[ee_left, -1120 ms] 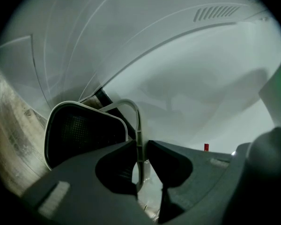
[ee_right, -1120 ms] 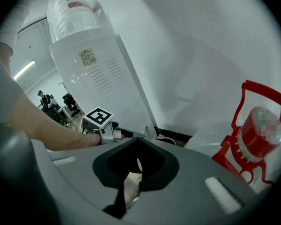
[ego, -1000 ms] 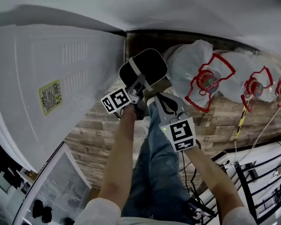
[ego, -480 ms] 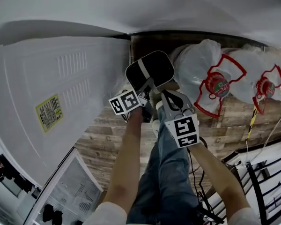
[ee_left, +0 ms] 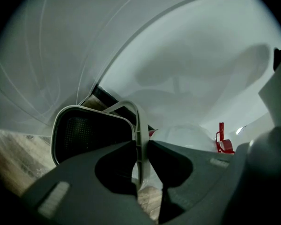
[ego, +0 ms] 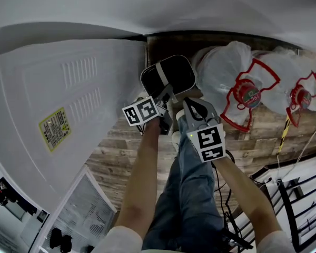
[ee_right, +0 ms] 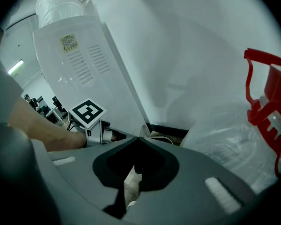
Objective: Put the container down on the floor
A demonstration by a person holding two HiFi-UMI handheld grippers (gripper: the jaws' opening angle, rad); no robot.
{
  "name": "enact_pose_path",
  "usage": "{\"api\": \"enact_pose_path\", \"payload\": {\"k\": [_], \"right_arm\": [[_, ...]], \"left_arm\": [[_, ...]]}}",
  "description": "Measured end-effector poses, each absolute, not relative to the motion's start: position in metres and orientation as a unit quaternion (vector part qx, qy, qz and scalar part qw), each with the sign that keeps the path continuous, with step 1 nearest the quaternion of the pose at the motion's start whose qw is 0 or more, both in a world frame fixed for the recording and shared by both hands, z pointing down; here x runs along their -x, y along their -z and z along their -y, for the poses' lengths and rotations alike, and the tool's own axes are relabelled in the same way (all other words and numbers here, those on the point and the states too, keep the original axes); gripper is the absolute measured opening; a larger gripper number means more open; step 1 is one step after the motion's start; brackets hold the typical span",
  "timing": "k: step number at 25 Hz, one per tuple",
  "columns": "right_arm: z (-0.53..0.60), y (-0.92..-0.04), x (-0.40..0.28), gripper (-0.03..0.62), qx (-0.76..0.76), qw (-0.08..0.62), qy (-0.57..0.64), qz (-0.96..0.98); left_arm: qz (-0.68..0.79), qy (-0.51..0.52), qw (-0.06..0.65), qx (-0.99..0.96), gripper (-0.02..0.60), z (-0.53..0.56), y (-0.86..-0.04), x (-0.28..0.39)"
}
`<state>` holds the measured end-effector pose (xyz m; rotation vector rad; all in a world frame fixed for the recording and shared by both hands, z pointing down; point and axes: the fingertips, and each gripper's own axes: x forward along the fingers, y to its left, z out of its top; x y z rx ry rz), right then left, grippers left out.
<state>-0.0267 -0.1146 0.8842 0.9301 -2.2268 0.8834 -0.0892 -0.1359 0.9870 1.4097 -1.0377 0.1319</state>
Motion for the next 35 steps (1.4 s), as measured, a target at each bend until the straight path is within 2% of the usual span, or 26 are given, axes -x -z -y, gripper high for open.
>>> {"api": "enact_pose_path", "payload": {"k": [9,17,22,33,35], "right_arm": [[0.117,-0.879,0.033,0.023,-0.342,0.28,-0.329,0.835],[0.105,-0.877,0.031,0.023,-0.341,0.284,-0.332,0.832],[0.097,-0.88,0.041,0.023,-0.332,0.285,-0.334,0.835],[0.098,-0.876,0.05,0.023,-0.314,0.287,-0.329,0.843],[0.1,-0.875,0.048,0.023,-0.316,0.287,-0.328,0.843]], "left_arm": [[0.485,-0.064,0.634,-0.599,0.086,0.133,-0.986,0.101],[0.571,-0.086,0.62,-0.532,0.092,0.112,-0.989,0.145],[0.617,-0.07,0.641,-0.451,0.112,0.1,-0.995,0.17],[0.649,-0.196,0.603,-0.42,0.112,0.09,-1.006,0.194],[0.653,-0.208,0.597,-0.417,0.133,0.09,-1.007,0.199]]}}
